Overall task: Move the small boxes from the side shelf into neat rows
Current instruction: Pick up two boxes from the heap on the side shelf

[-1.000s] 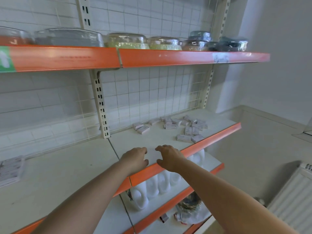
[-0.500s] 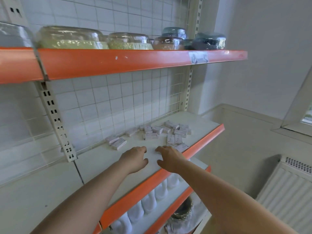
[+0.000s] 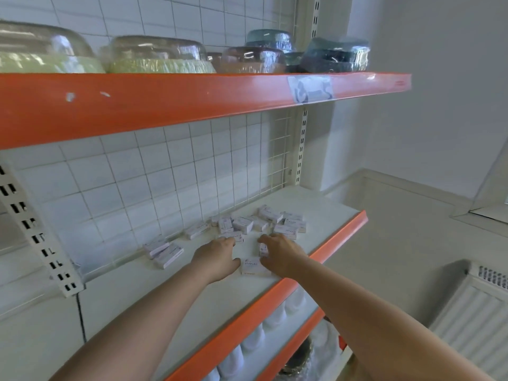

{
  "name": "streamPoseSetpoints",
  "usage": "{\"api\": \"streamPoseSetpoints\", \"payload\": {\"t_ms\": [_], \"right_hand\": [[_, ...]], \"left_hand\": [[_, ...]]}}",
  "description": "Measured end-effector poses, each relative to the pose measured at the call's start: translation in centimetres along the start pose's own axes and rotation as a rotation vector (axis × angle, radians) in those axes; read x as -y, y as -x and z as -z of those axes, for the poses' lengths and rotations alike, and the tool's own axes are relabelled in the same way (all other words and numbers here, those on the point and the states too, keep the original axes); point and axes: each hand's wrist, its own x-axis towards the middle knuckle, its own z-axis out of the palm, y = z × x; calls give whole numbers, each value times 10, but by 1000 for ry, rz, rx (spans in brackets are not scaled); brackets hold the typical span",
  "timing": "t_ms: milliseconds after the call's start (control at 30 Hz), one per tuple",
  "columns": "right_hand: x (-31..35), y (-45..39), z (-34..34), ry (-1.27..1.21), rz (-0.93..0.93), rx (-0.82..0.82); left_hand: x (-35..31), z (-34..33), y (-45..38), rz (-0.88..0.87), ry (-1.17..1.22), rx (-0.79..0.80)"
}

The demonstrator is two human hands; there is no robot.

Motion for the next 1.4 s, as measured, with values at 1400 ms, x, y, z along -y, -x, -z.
{"api": "streamPoseSetpoints", "payload": {"t_ms": [1400], "right_hand": [[-35, -184, -19, 101, 393, 68]], "left_hand": [[1, -42, -144, 482, 88, -210]]}}
